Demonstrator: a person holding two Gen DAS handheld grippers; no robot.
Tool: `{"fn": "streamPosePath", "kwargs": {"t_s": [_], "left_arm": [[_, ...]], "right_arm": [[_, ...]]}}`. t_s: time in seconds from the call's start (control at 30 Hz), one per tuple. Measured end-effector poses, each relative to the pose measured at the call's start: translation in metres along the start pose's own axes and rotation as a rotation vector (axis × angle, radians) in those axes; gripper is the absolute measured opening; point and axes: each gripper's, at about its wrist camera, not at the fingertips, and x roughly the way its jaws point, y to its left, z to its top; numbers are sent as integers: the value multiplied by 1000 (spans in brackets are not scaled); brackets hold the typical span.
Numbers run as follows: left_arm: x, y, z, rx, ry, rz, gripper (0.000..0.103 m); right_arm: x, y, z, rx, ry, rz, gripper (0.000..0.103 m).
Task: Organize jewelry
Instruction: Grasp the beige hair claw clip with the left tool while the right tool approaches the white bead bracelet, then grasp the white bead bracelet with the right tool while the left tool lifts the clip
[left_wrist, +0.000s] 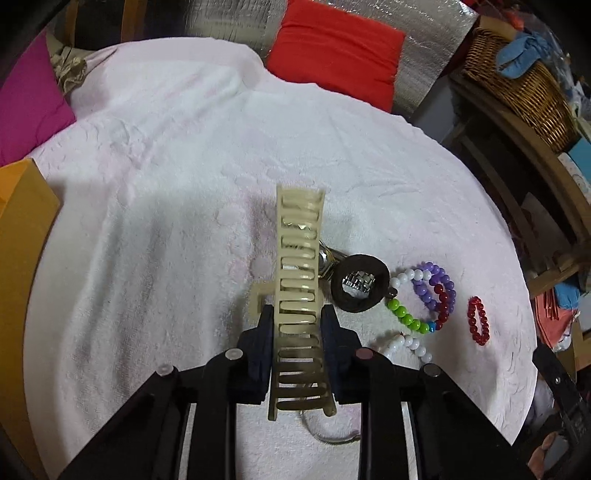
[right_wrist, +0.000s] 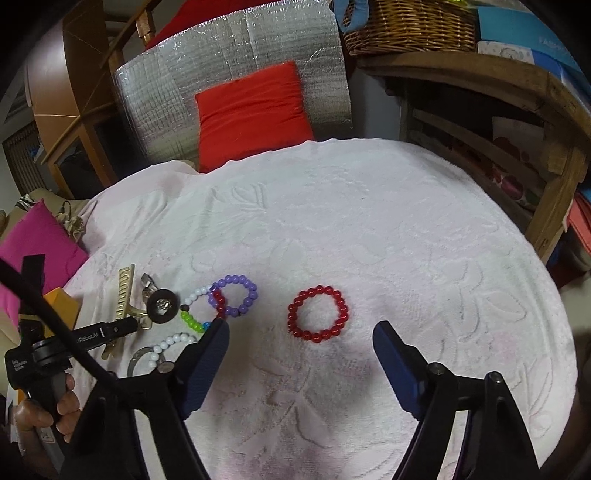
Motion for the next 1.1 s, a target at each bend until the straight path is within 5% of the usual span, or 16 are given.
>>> {"fn": "streamPosePath", "kwargs": {"t_s": [0.3,0.53,0.83,1.0,1.1], "left_arm": [[-29,18,-5,31,-53,7,26],[-59,19,-14,86,-107,5,26],[-69,26,-18,110,-115,-5,26],[-73,33,-18,102,-122,2,26],[-75,35,-18,96,-121,7,26]], "right_arm": [[11,5,-4,55,54,86,71],[39,33,-12,24,180,181,43],[73,88,-20,-125,223,102,40],[94,105,-26,-202,241,-11,31],[96,113,-29,-238,218,-25,15]]}}
